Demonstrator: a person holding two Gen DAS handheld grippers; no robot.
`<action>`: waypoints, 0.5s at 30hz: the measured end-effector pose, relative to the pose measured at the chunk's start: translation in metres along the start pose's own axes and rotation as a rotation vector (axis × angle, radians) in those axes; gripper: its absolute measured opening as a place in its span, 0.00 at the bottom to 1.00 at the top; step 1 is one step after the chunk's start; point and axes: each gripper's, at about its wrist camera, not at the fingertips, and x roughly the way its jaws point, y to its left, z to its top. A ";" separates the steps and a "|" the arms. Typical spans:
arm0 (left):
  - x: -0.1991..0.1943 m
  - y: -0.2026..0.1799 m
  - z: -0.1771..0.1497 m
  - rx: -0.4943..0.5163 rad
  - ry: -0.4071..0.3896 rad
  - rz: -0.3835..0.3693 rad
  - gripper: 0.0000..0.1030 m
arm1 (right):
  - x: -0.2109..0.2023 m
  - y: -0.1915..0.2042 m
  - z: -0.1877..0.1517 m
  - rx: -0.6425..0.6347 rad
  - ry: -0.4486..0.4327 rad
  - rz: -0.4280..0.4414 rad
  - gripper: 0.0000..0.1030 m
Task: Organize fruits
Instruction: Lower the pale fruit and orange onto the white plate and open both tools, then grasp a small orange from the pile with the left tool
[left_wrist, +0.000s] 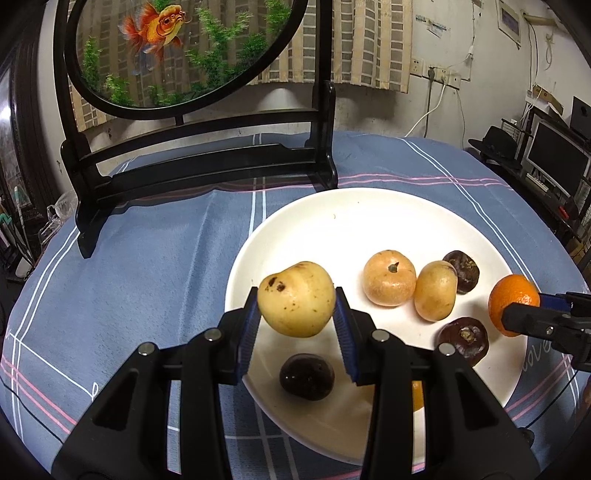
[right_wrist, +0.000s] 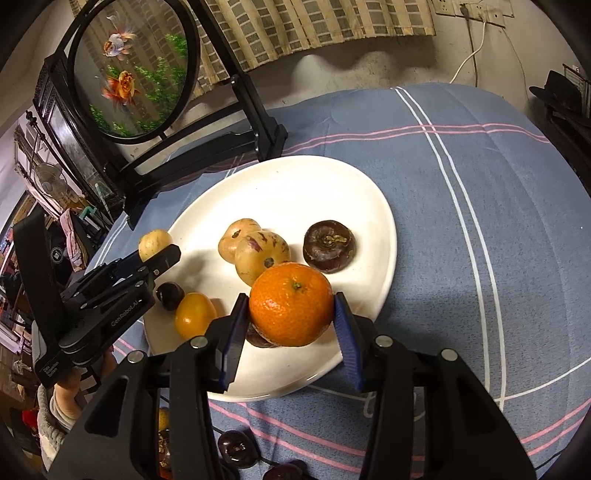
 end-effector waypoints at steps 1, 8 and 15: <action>-0.001 -0.001 0.000 0.005 -0.008 0.008 0.42 | 0.001 0.000 0.000 0.000 0.006 -0.008 0.46; -0.011 -0.003 0.001 0.013 -0.052 0.035 0.62 | -0.015 0.003 0.004 -0.017 -0.073 -0.007 0.68; -0.018 -0.002 0.003 0.014 -0.070 0.038 0.63 | -0.037 0.013 0.007 -0.022 -0.130 0.039 0.68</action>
